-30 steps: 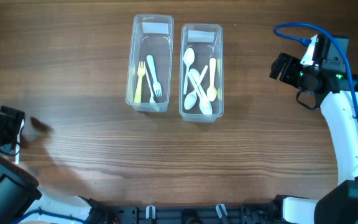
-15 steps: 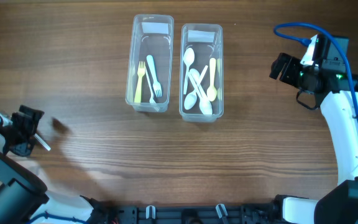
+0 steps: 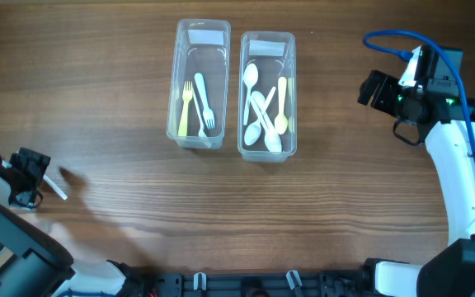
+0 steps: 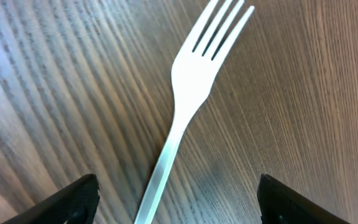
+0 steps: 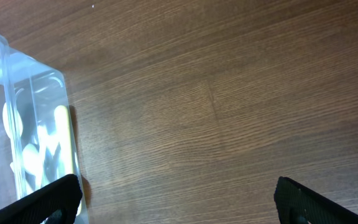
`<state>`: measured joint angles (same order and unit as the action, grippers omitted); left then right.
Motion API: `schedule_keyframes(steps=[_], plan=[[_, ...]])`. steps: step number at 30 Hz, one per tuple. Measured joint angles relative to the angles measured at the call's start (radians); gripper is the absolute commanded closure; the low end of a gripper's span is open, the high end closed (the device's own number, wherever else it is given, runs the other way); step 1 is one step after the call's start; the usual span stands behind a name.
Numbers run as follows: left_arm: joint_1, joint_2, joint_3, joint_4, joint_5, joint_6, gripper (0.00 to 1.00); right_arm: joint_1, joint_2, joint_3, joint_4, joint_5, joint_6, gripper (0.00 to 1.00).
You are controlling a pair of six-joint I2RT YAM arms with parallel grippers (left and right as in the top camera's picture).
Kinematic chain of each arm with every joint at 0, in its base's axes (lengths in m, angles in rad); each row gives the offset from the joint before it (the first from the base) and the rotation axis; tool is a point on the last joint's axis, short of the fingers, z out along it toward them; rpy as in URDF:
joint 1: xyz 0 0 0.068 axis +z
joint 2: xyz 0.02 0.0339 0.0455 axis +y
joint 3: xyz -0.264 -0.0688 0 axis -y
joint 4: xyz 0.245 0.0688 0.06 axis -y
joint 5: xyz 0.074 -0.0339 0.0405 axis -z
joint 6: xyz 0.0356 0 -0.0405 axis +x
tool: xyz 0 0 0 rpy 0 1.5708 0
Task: Pack container
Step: 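Lift the white fork and drop it into the left container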
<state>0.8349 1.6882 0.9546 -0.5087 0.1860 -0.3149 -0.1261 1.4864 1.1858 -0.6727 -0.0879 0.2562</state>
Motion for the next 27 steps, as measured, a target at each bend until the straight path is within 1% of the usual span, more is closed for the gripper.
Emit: schedule_keyframes(steps=[7, 11, 16, 19, 21, 23, 24, 25, 27], plan=[[-0.097, 0.000, 0.000, 0.032, -0.128, 0.027, 0.16, 0.000, 0.000, 0.000, 0.000, 0.000, 0.000, 0.00], [-0.109, 0.000, 0.000, 0.048, -0.182, 0.033, 0.16, 0.000, 0.000, 0.000, 0.000, 0.000, 0.000, 0.00], [-0.109, 0.000, 0.000, 0.075, -0.192, 0.034, 0.18, 0.000, 0.000, 0.000, 0.000, 0.000, 0.000, 0.00], [-0.109, 0.000, 0.000, 0.085, -0.188, 0.034, 0.17, 0.000, 0.000, 0.000, 0.000, 0.000, 0.000, 0.00], [-0.109, 0.003, 0.000, 0.095, -0.188, 0.034, 0.13, 0.000, 0.000, 0.000, 0.000, 0.000, 0.000, 0.00], [-0.109, 0.023, 0.000, 0.106, -0.188, 0.039, 0.13, 0.000, 0.000, 0.000, 0.000, 0.000, 0.000, 0.00], [-0.109, 0.039, 0.000, 0.109, -0.188, 0.040, 0.18, 0.000, 0.000, 0.000, 0.000, 0.000, 0.000, 0.00], [-0.109, 0.054, 0.000, 0.110, -0.188, 0.040, 0.26, 0.000, 0.000, 0.000, 0.000, 0.000, 0.000, 0.00], [-0.109, 0.081, 0.000, 0.113, -0.188, 0.045, 0.35, 0.000, 0.000, 0.000, 0.000, 0.000, 0.000, 0.00]])
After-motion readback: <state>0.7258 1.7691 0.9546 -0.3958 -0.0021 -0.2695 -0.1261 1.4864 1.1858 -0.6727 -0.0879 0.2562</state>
